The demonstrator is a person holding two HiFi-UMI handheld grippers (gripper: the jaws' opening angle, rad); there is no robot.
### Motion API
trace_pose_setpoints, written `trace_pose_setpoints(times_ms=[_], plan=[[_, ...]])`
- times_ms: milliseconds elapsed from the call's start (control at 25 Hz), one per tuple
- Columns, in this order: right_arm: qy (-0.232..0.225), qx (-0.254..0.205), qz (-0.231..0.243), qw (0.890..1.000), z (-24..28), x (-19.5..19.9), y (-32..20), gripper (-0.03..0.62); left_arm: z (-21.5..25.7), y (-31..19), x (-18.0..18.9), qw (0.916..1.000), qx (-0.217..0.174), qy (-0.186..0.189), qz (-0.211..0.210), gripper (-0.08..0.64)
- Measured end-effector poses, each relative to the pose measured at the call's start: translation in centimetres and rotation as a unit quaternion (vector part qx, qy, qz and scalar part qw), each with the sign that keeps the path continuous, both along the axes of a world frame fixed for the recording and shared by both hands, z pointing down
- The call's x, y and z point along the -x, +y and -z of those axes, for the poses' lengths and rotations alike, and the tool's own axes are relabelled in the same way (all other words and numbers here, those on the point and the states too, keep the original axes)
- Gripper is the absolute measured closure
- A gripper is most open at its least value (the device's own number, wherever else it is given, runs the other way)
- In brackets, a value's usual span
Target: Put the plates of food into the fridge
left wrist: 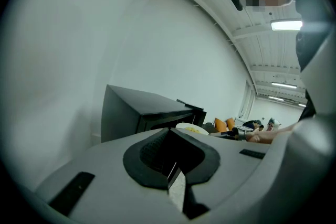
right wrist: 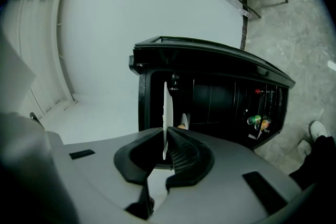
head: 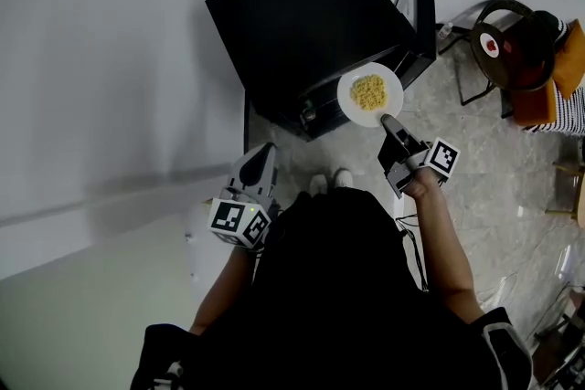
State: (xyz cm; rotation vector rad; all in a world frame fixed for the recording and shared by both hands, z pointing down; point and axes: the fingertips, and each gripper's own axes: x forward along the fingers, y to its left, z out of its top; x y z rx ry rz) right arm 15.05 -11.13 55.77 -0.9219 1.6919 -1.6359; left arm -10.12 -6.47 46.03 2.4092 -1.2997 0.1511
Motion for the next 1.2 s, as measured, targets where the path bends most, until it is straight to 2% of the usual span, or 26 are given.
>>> trace_pose_setpoints(times_ms=[360, 640, 800, 1000, 1200], plan=[[-0.005, 0.047, -0.012, 0.999, -5.7, 1.3, -4.9, 0.552, 0.5, -0.3, 1.2, 0.9997, -0.003, -0.003, 0.024, 0.537], [0.029, 0.053, -0.013, 0.998, -7.3, 1.1, -8.0, 0.553, 0.2, -0.6, 2.1, 0.9993, 0.003, -0.009, 0.035, 0.537], [0.021, 0.059, -0.016, 0.998, -8.1, 1.3, -9.0, 0.554, -0.1, -0.9, 2.4, 0.999, 0.005, -0.008, 0.043, 0.537], [0.024, 0.063, -0.015, 0.998, -8.2, 2.2, -10.4, 0.554, -0.1, -1.3, 1.7, 0.9993, 0.008, -0.007, 0.037, 0.537], [0.027, 0.078, -0.035, 0.996, -8.6, 2.6, -12.2, 0.555, -1.0, -1.6, 0.8, 0.9994, 0.019, -0.013, 0.026, 0.537]])
